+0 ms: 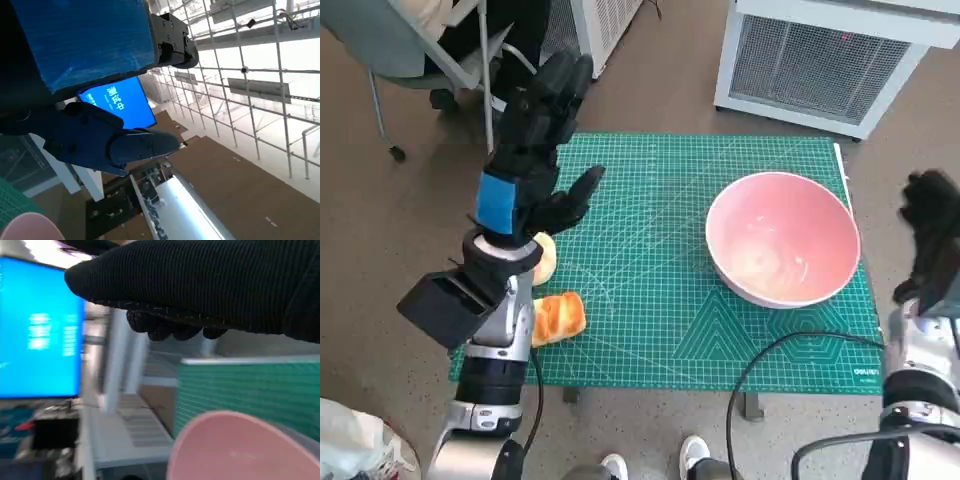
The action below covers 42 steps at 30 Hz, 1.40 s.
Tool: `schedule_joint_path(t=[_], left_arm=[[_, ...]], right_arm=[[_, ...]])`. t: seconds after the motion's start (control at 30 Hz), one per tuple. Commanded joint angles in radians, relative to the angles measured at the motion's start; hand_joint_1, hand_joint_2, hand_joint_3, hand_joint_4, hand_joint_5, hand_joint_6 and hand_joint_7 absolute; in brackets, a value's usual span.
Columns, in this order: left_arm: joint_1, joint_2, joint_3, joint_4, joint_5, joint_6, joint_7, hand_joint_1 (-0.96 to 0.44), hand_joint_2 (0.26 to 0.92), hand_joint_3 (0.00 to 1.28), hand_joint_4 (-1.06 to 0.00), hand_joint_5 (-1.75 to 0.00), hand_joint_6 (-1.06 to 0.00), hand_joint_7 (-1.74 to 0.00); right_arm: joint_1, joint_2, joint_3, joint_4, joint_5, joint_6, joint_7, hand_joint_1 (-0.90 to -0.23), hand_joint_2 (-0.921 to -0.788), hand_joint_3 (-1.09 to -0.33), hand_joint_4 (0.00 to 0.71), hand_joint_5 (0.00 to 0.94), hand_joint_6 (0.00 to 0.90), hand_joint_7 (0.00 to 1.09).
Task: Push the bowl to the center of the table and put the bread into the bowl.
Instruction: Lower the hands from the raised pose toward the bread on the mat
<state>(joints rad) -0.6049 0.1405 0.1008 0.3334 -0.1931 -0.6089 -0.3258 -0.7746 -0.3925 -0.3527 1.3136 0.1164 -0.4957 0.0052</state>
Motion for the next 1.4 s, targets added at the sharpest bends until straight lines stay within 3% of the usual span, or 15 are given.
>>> schedule_joint_path(t=[0.03,0.7,1.1,1.4], left_arm=[[0.019,0.012,0.008,-0.028,0.001,0.008,0.006,-0.49,0.921,0.40,-0.22,0.00,-0.14,-0.35],[0.066,0.035,0.016,-0.085,0.025,0.024,0.035,-0.49,0.921,0.40,-0.23,0.00,-0.15,-0.32],[0.107,0.051,0.033,-0.122,0.035,0.034,0.056,-0.50,0.921,0.39,-0.23,0.00,-0.21,-0.21],[0.133,0.060,0.043,-0.139,0.049,0.034,0.081,-0.51,0.921,0.38,-0.22,0.00,-0.23,-0.17]], right_arm=[[0.010,0.045,0.001,0.022,-0.005,0.063,0.000,-0.446,-0.921,-0.808,0.202,0.010,0.210,0.11],[-0.051,0.172,0.050,0.026,-0.050,0.129,0.027,-0.476,-0.921,-0.826,0.223,0.009,0.241,0.09],[-0.097,0.220,0.062,0.027,-0.061,0.131,0.038,-0.453,-0.921,-0.839,0.210,0.001,0.240,0.08],[-0.144,0.269,0.057,0.031,-0.048,0.167,0.030,-0.451,-0.921,-0.842,0.225,0.008,0.242,0.07]])
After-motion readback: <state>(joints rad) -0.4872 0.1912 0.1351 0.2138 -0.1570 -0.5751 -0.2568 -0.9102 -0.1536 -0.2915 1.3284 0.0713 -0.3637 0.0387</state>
